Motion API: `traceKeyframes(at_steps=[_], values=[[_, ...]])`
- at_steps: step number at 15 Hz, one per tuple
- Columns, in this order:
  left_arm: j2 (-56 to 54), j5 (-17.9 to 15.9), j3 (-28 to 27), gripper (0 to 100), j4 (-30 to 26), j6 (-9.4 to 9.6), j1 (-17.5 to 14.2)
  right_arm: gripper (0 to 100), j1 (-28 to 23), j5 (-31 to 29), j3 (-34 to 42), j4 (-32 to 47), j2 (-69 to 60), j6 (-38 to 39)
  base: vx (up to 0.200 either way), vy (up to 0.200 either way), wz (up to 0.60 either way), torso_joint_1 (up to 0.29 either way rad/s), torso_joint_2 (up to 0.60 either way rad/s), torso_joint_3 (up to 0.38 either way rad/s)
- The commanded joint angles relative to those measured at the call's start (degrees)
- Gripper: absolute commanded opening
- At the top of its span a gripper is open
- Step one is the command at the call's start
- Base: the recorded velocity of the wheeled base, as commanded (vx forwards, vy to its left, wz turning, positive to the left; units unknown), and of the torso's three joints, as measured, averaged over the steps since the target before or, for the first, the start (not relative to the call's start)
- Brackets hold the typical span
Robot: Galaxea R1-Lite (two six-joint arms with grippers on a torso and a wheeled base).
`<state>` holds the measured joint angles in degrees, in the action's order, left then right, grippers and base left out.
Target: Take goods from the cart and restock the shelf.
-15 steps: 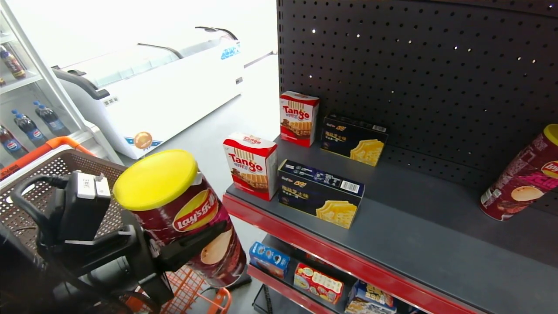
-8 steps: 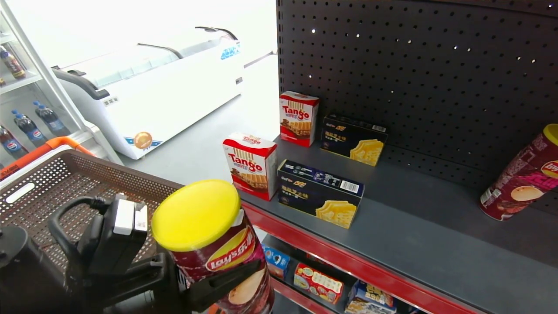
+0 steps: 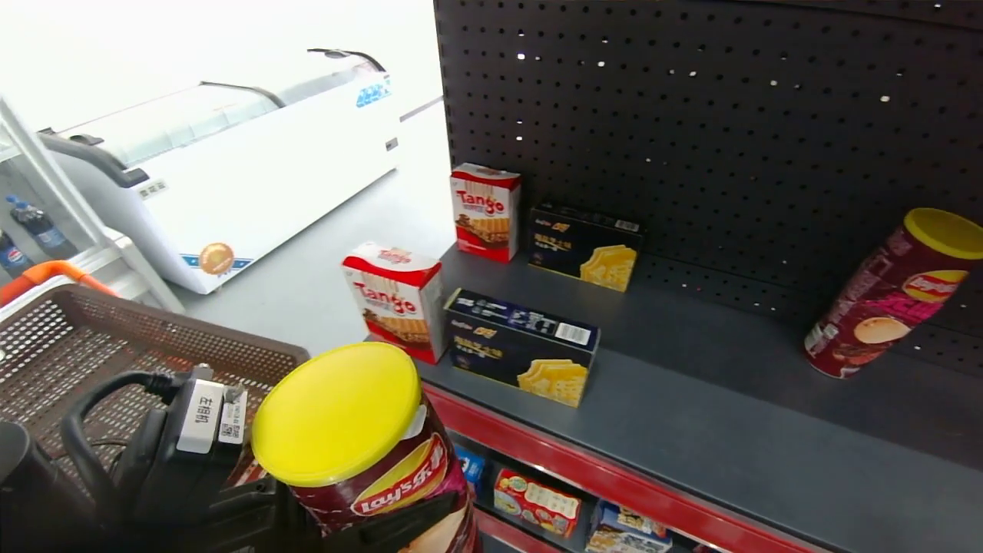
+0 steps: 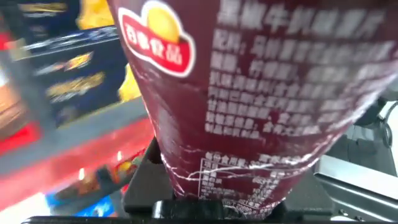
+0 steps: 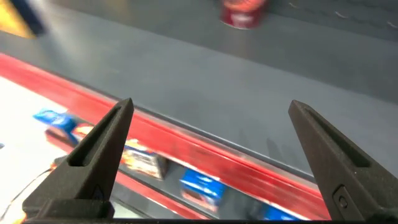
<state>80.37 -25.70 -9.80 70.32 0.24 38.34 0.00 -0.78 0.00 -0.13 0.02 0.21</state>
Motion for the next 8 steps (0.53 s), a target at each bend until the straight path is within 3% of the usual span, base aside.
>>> traceKeyframes(at_steps=[1, 8], values=[[-0.04, -0.05, -0.13, 0, 0.09, 0.02, 0.07, 100, 0.0, -0.01, 0.0, -0.04, -0.02, -0.03, 0.0, 0.0, -0.6, 0.007, 0.01, -0.002], [0.22, -0.05, -0.39, 0, 0.09, -0.07, -0.02, 100, 0.0, -0.01, 0.0, -0.04, -0.02, -0.03, 0.0, 0.0, -0.6, 0.002, 0.0, 0.003]])
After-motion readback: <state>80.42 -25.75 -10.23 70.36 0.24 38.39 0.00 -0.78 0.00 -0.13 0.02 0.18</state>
